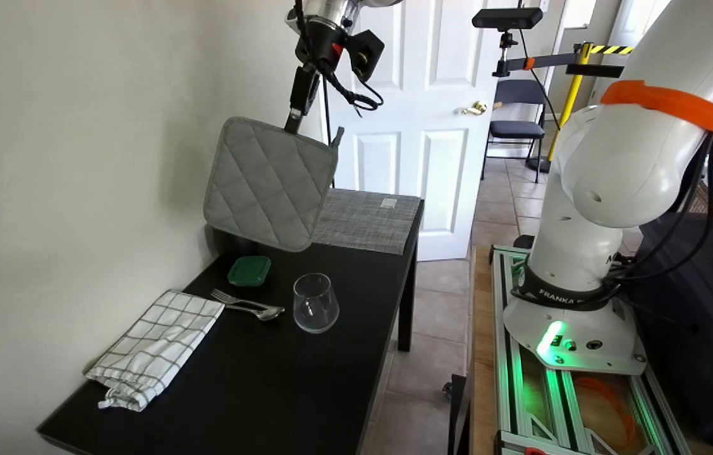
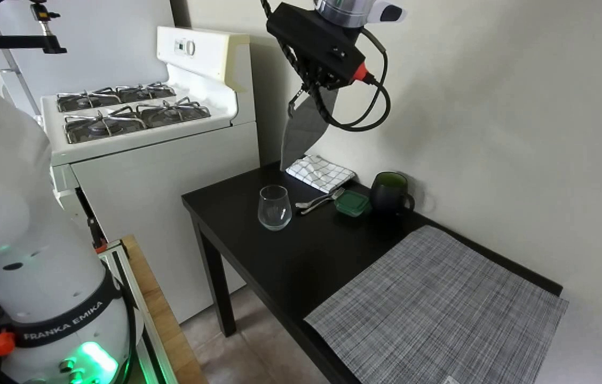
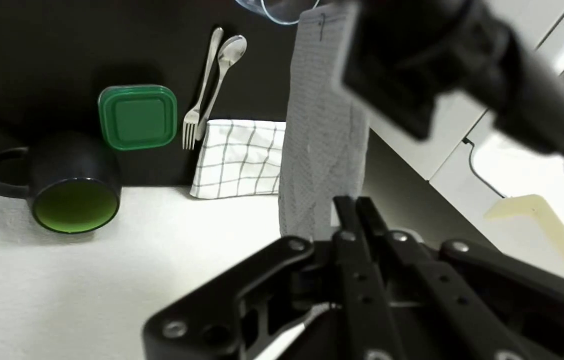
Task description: Put the grey pot holder on top of the glass cup.
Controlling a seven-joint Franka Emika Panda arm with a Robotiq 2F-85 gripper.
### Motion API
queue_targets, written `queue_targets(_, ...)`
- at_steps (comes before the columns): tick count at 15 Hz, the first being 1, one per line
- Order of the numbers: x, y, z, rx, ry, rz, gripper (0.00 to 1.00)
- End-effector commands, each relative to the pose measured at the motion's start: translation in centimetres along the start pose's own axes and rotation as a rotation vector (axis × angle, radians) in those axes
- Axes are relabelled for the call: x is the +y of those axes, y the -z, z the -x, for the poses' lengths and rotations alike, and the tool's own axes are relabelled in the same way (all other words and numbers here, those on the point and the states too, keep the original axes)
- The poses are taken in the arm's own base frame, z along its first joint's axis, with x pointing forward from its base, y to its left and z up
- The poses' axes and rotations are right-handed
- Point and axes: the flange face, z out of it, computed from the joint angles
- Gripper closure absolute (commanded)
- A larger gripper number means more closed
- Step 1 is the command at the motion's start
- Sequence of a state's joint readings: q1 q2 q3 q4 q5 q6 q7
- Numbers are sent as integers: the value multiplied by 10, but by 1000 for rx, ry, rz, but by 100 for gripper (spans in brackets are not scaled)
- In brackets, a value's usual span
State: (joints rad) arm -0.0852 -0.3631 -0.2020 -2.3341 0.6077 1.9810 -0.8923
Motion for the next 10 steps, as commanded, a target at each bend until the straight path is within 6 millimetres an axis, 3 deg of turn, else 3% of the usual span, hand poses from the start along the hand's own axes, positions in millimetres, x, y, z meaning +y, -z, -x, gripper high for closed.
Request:
queue_targets(1,0,1,0,-1,0,0,95)
queue_targets(10,-22,-14,-13,49,71,-108,99)
